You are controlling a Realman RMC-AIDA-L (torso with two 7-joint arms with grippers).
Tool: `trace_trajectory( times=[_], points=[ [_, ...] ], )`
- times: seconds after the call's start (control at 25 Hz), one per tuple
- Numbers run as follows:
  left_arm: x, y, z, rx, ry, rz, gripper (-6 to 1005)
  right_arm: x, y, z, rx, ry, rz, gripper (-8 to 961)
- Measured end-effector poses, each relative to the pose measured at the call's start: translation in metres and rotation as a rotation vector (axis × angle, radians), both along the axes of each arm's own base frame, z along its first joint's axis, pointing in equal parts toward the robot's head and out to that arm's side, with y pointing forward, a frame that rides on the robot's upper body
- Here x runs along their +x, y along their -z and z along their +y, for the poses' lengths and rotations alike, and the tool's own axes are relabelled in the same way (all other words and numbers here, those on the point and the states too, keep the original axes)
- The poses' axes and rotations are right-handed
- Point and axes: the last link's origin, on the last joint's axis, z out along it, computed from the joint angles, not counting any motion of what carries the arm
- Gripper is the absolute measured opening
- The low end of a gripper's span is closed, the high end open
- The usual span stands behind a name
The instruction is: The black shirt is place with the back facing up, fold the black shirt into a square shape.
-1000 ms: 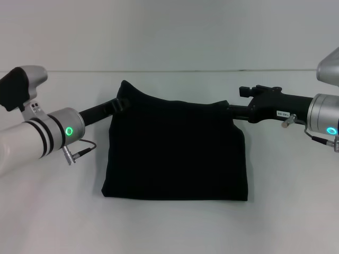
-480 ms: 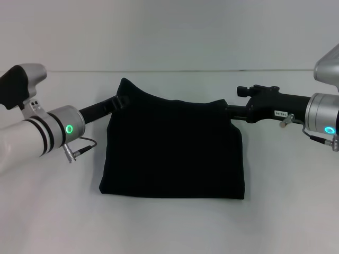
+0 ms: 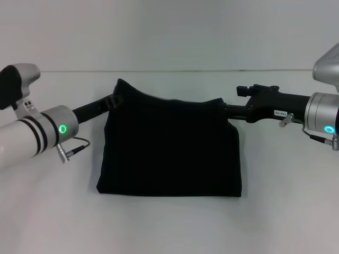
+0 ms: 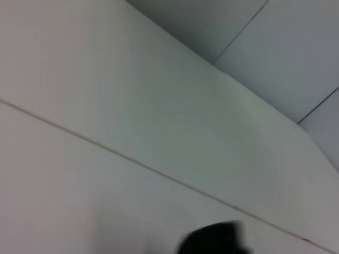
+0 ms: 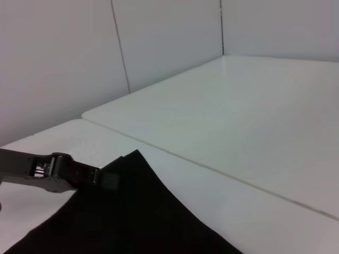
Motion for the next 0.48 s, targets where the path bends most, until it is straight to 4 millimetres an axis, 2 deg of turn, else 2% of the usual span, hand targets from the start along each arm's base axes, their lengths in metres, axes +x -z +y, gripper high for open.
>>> trace_trajectory(
  times=[0.12, 0.48],
  points=[
    [-0.005, -0.004, -0.002, 0.008, -0.002, 0.014, 67, 0.000, 0.000, 0.000, -0.002, -0.002, -0.004, 848],
    [-0.025, -0.035, -0.007, 0.070, 0.005, 0.043, 444, -0.001, -0.003, 0.002, 0.006, -0.005, 0.000, 849]
  ],
)
